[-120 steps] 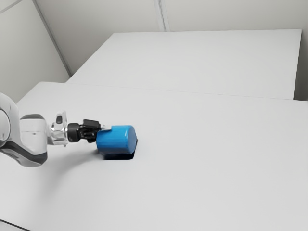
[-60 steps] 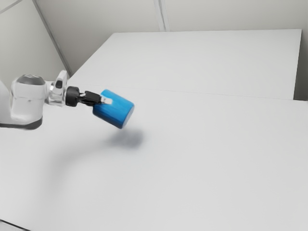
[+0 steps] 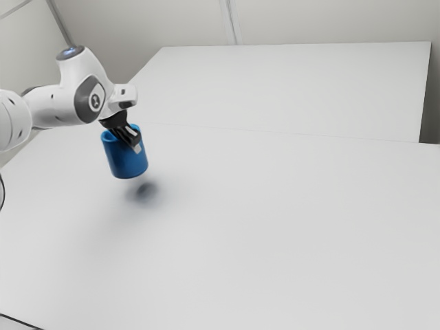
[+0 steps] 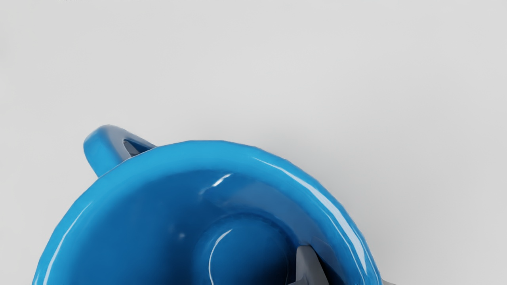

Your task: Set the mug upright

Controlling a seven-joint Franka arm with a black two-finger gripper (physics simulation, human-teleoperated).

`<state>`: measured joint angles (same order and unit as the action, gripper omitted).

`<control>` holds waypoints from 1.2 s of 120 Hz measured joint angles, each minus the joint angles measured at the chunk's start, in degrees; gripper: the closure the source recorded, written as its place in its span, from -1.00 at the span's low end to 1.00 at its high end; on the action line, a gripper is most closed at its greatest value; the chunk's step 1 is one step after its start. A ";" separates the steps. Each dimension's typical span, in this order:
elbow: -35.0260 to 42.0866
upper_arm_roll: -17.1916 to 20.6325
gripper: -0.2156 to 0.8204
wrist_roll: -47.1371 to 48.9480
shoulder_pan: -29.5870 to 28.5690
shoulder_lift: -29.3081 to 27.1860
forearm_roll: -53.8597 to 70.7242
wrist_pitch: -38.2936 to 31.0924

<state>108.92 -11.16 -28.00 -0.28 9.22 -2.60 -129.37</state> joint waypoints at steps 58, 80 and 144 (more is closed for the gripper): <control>5.35 1.85 0.92 28.19 0.54 1.93 2.95 -9.60; 5.54 1.88 0.78 34.23 0.52 3.36 2.57 -10.45; -6.06 2.32 -0.45 39.61 0.20 -5.59 0.29 5.05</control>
<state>102.86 -8.84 11.61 -0.07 3.63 -2.31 -124.32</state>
